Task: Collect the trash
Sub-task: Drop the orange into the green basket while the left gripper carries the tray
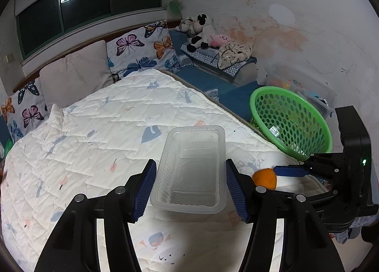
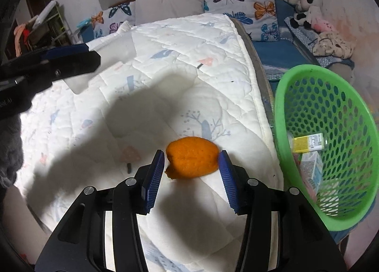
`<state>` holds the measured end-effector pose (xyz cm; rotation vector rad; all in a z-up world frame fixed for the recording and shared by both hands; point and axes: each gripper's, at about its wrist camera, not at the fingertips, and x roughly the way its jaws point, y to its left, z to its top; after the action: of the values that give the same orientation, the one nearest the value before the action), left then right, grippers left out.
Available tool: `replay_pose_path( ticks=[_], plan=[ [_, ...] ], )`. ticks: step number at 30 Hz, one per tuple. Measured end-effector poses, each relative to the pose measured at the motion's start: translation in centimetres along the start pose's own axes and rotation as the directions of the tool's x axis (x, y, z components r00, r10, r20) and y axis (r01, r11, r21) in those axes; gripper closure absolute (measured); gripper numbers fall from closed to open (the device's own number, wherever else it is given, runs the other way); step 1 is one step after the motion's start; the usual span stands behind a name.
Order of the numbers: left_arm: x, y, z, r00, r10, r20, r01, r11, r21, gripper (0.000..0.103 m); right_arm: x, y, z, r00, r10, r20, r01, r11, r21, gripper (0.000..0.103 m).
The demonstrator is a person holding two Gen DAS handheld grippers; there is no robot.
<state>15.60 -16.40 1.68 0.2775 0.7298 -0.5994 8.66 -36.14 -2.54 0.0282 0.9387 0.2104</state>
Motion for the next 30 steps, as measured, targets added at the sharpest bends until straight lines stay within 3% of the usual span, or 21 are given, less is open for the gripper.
replay_pose_path(
  ticks=[18,30],
  plan=[
    [0.6,-0.9,0.1,1.0,-0.014,-0.001,0.014,1.0,0.021,0.046,0.3,-1.5,-0.3,0.999,0.048,-0.005,-0.048,0.996,0.078,0.054],
    [1.3,-2.7,1.0,0.998,-0.058,-0.001,0.058,0.998,0.027,0.046,-2.9,-3.1,-0.3,0.997,0.016,0.069,-0.024,0.994,0.107,0.058]
  ],
)
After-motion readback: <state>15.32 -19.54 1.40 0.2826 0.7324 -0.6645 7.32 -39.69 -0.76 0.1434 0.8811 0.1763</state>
